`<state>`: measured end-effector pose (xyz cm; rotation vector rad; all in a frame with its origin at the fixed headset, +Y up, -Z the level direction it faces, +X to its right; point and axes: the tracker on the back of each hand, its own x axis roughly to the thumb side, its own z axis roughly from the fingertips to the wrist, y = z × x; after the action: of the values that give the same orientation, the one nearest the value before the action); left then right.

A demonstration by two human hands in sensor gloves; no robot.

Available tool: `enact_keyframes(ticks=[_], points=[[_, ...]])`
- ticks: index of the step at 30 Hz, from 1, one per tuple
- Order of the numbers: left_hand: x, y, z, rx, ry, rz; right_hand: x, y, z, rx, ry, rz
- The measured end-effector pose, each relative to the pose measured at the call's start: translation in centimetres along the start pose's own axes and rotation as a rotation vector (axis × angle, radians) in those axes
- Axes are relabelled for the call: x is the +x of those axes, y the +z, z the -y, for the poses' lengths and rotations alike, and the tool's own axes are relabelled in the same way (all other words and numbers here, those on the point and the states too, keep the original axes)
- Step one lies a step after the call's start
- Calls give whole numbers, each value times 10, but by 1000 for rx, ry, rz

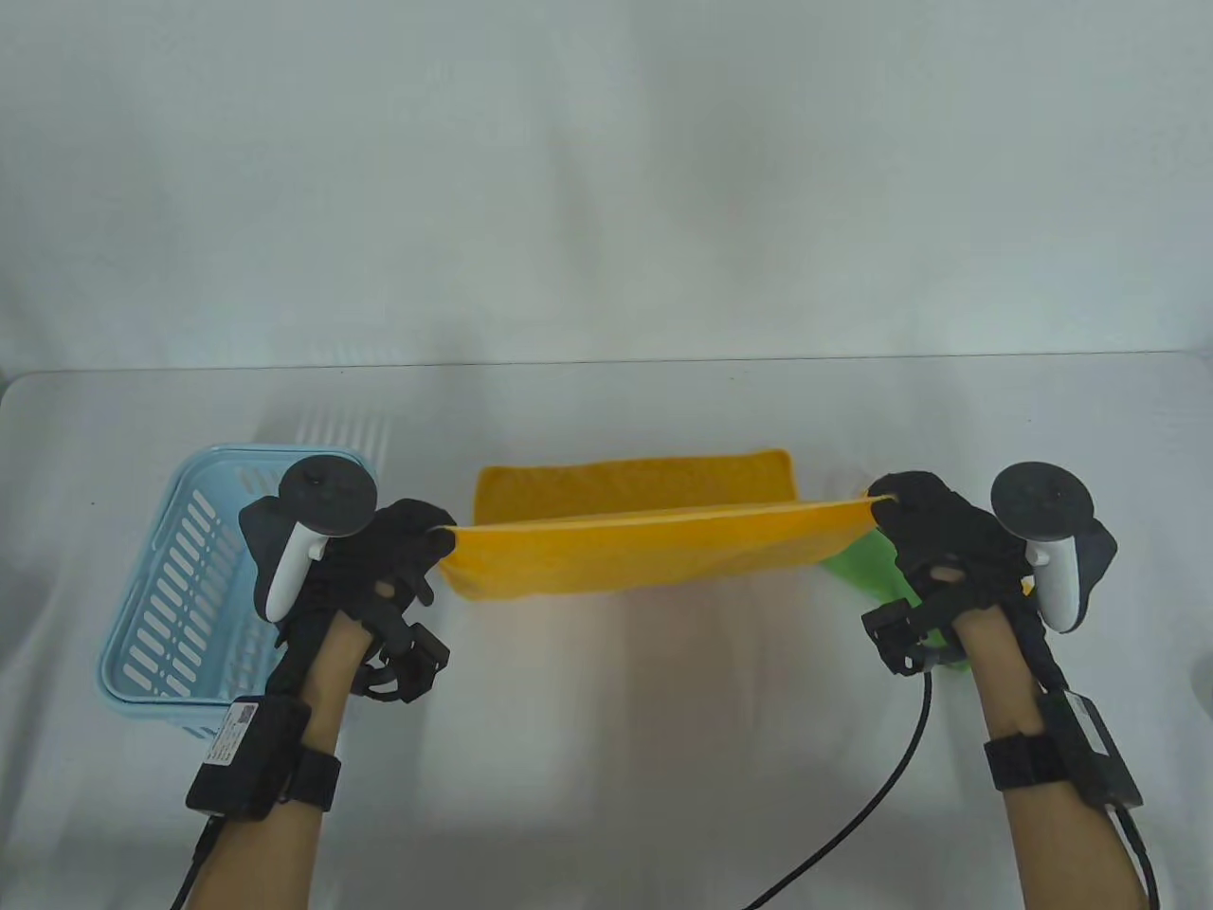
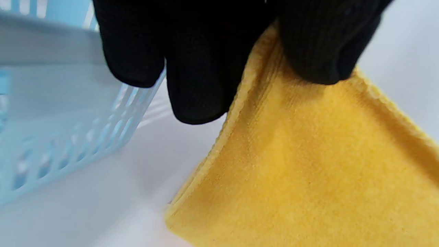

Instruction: Roll square towel into towel roll

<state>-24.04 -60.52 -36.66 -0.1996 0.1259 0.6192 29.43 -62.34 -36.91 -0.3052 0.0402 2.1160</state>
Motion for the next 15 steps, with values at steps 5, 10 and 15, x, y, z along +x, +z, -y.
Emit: enact_keyframes(ticks=[5, 10, 15], points=[[-7, 23, 14, -118, -100, 67, -26, 21, 1, 144, -2, 1], [-20, 45, 25, -211, -182, 156, -44, 45, -2, 263, 68, 30], [-37, 58, 32, -300, -194, 199, -55, 66, -9, 395, 141, 53]])
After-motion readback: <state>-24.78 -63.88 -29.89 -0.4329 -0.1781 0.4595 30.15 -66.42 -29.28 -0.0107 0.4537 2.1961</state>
